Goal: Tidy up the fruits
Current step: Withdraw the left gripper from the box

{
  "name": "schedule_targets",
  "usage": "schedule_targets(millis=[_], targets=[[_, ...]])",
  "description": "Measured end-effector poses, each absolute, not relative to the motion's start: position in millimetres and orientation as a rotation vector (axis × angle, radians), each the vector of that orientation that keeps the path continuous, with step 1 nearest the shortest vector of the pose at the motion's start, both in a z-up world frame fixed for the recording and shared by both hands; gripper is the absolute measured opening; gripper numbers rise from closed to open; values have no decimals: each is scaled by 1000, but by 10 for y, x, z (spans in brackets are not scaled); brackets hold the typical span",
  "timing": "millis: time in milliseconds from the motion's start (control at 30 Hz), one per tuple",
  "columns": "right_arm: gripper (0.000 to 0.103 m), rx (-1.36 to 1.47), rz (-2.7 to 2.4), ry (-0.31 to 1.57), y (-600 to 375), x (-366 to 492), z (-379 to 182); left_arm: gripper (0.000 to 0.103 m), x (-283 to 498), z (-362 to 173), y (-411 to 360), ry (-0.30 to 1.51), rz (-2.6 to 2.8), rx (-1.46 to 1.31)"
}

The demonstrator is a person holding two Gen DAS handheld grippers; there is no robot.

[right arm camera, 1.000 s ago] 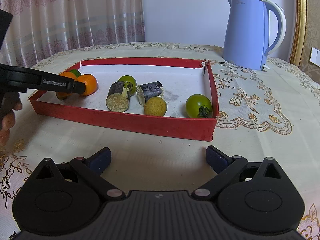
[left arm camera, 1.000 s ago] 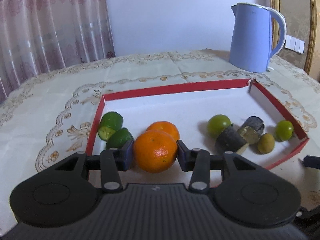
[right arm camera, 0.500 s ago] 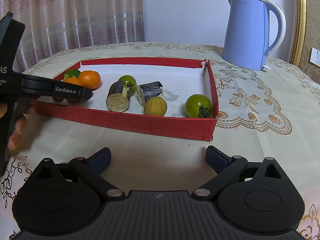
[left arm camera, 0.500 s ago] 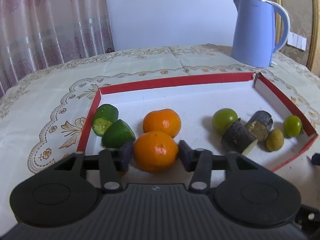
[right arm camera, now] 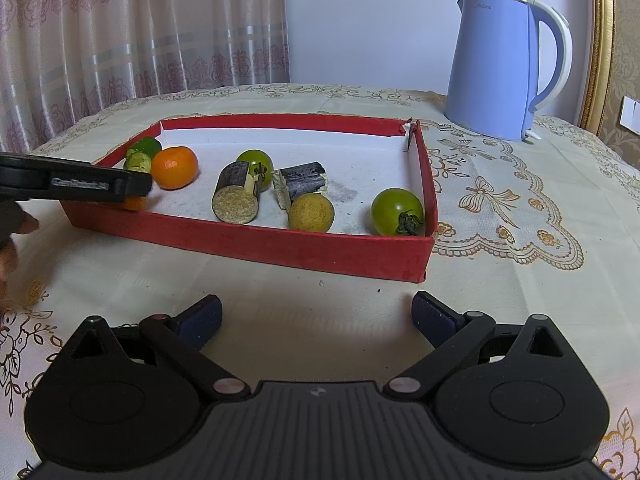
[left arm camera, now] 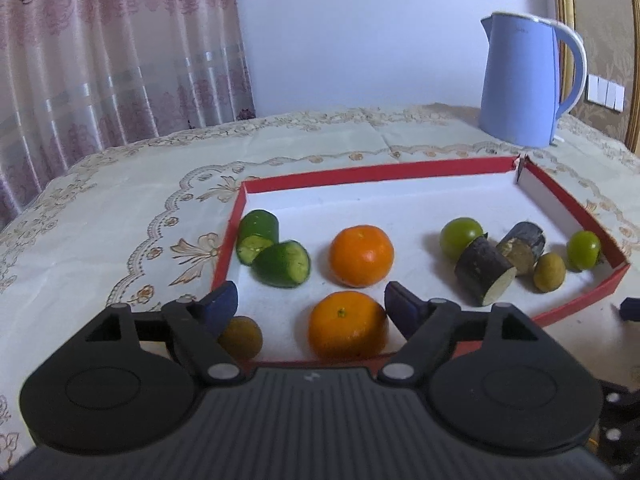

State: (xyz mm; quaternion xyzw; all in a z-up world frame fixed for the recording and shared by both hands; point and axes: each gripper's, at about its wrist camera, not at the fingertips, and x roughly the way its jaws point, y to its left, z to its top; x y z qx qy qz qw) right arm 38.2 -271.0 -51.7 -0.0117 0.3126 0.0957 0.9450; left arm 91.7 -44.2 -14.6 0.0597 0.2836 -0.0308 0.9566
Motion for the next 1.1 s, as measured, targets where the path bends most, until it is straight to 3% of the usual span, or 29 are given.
schedule_targets(millis=[500, 1100], targets=[[102, 96, 146, 552, -2641, 112, -262, 94, 386, 119, -341, 522, -74, 77], [102, 66, -47, 573, -2234, 175, -99, 99, 174, 217, -281, 524, -38, 42]])
